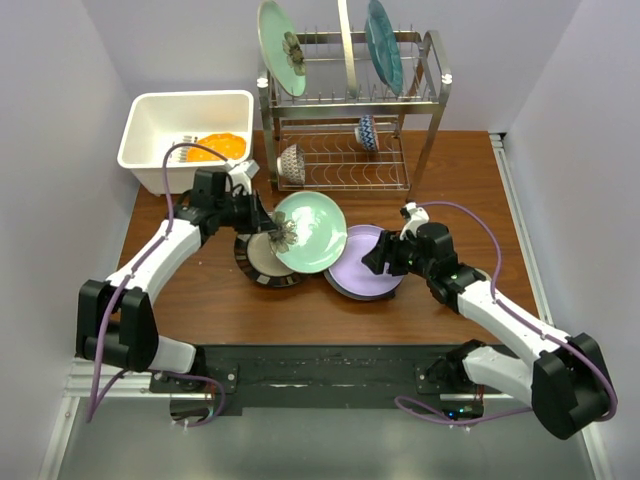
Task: Place the plates into the plastic bin on the countertop
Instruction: Pick up the plate at the center of the board, then place the plate in the plastic bin.
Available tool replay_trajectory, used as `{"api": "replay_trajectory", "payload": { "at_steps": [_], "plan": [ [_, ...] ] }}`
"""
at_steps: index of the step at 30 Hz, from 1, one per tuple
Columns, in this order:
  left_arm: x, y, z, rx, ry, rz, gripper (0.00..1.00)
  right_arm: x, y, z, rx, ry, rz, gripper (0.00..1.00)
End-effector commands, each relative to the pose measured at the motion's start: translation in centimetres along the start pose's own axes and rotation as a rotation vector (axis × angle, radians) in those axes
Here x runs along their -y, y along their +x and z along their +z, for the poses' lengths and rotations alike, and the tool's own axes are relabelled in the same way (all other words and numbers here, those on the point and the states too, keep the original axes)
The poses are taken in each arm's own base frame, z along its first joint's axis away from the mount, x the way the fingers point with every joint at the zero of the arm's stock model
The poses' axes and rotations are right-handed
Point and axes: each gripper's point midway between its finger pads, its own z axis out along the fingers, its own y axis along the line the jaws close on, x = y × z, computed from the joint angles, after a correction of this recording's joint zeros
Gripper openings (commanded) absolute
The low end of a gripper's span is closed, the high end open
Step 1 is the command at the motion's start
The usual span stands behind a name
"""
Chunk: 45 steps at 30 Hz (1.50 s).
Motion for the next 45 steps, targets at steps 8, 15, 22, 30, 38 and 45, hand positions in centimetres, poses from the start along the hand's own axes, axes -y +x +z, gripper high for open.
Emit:
{"api": "replay_trajectory", "payload": {
  "at_steps": [8, 15, 22, 30, 38, 45],
  "plan": [
    [2.2, -7.6, -5.6, 0.220, 0.121, 0.088, 0.00, -0.1, 0.1, 0.2, 0.001, -0.008, -0.020, 0.67],
    [0.7, -8.3, -6.8, 0.252, 0.117, 0.060, 0.00, 0.1, 0.1, 0.2, 0.006, 0.002, -0.006, 0.67],
    [-1.8, -9.6, -8.9, 0.342, 0.082, 0.005, 0.00, 0.5, 0.5, 0.5, -0.009, 0.019, 0.013, 0.67],
    [-2.8, -12.0, -11.9, 0.450, 0.053, -0.009, 0.00, 0.6, 0.8, 0.6, -0.020, 0.021, 0.024, 0.67],
    [-3.2, -13.6, -12.9, 0.504, 0.041, -0.024, 0.00, 0.6, 0.9, 0.5, -0.020, 0.025, 0.032, 0.67],
    [-4.3, -15.1, -14.0, 0.564, -0.037, -0.045, 0.00, 0.7, 0.8, 0.3, -0.014, 0.028, 0.034, 0.67]
  ]
}}
